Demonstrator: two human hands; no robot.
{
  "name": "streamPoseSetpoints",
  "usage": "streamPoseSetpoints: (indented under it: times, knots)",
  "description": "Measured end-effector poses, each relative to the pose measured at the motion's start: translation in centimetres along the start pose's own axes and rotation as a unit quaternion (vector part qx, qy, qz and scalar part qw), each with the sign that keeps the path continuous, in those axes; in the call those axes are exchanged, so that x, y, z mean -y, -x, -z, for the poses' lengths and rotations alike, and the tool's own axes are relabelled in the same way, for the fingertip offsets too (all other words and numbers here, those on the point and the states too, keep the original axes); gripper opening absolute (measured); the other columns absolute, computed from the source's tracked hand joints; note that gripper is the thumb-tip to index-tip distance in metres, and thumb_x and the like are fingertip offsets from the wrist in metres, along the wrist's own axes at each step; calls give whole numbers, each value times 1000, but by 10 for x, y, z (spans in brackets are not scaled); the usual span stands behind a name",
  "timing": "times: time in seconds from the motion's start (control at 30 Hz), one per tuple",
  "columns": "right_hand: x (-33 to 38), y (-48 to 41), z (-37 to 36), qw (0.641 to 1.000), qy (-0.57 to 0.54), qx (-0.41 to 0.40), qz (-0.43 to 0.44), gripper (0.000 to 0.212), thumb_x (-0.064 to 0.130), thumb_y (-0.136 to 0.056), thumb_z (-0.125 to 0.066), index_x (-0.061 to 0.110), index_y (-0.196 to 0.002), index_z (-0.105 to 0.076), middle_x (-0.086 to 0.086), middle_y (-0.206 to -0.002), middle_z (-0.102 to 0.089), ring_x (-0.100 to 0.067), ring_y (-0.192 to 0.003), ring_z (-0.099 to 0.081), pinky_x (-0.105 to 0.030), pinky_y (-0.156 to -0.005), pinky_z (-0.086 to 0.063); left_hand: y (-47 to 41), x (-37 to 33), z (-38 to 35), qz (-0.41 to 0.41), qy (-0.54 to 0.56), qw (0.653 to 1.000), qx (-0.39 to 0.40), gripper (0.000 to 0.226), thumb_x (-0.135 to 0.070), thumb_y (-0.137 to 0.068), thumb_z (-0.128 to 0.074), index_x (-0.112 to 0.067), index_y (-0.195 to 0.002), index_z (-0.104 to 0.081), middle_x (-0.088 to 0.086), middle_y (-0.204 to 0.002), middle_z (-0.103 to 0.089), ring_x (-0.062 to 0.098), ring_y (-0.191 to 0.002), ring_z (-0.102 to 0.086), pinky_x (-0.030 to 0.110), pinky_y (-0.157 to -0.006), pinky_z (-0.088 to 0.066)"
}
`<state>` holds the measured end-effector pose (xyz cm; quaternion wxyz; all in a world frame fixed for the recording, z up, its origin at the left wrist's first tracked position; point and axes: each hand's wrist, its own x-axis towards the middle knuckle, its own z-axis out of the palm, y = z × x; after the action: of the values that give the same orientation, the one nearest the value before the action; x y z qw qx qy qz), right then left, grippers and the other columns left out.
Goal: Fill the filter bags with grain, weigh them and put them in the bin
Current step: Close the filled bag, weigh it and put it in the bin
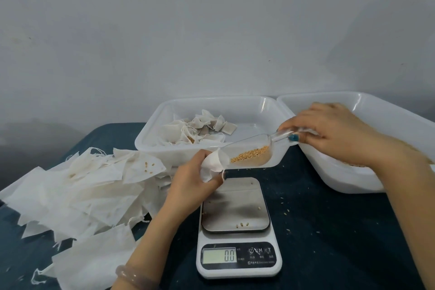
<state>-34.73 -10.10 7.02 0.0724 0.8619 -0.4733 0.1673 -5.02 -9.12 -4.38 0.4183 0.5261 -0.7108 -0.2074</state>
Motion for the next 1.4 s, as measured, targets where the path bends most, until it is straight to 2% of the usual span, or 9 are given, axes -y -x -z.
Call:
streamPoseSetpoints:
  times: [0.3,0.43,0.57,0.73,0.93,1.1,1.2,1.3,1.4]
  knots:
    - [17,-24,24,991,124,-33,36,34,38,-96,-44,46,-126,-58,14,-104,-58,-10,-105,-38,-35,-113,-17,3,-5,-7,-4,53,997,48,54,-64,-73,-66,-31,-114,-54,-12,-99,-70,5,-82,-65,34,-69,-57]
    - [20,-29,29,987,138,-57,61,34,34,-92,-52,38,-123,-65,5,-101,-61,-21,-105,-45,-40,-108,-25,3,-6,-8,-5,69,996,53,48,-63,-72,-66,-34,-108,-53,-11,-96,-68,7,-75,-64,31,-59,-56]
    - [23,-30,34,981,153,-81,87,35,32,-87,-52,30,-116,-71,0,-93,-63,-29,-97,-48,-43,-98,-34,3,-8,-8,-11,91,995,51,46,-59,-73,-66,-31,-108,-55,-18,-99,-69,4,-83,-66,24,-66,-55]
    - [24,-30,41,976,158,-105,104,28,26,-88,-63,29,-113,-73,-2,-94,-63,-33,-99,-46,-47,-96,-35,3,-6,-11,-19,127,991,47,34,-45,-81,-70,-28,-108,-58,-13,-98,-69,12,-85,-65,39,-74,-56]
    - [22,-30,50,972,164,-130,109,26,23,-87,-66,29,-112,-73,-1,-94,-63,-33,-99,-43,-51,-92,-37,3,-8,-10,-32,156,986,54,19,-46,-83,-69,-38,-95,-57,-16,-88,-69,2,-78,-64,17,-67,-48]
    - [20,-29,50,971,165,-134,105,29,25,-86,-62,27,-113,-73,-3,-94,-64,-33,-98,-41,-51,-88,-38,3,-6,-11,-29,162,984,62,20,-42,-84,-72,-30,-93,-58,-6,-84,-67,15,-76,-62,42,-71,-53]
    - [19,-28,48,973,160,-134,101,31,28,-86,-58,26,-113,-73,-4,-95,-65,-34,-98,-43,-53,-89,-38,2,-7,-12,-29,172,983,65,24,-41,-83,-72,-25,-94,-58,-2,-84,-68,23,-77,-63,47,-73,-53]
    - [14,-26,44,975,151,-141,84,32,32,-87,-56,28,-114,-73,-2,-95,-65,-29,-98,-39,-53,-91,-36,2,-8,-9,-26,182,981,64,25,-46,-80,-71,-30,-95,-60,-4,-84,-70,17,-77,-65,33,-69,-53]
    - [4,-19,34,984,98,-142,31,34,43,-89,-47,37,-113,-70,10,-91,-56,-8,-93,-25,-46,-99,-24,3,-8,-6,-18,207,976,63,19,-46,-81,-70,-37,-95,-61,-9,-80,-70,6,-74,-65,16,-69,-49]
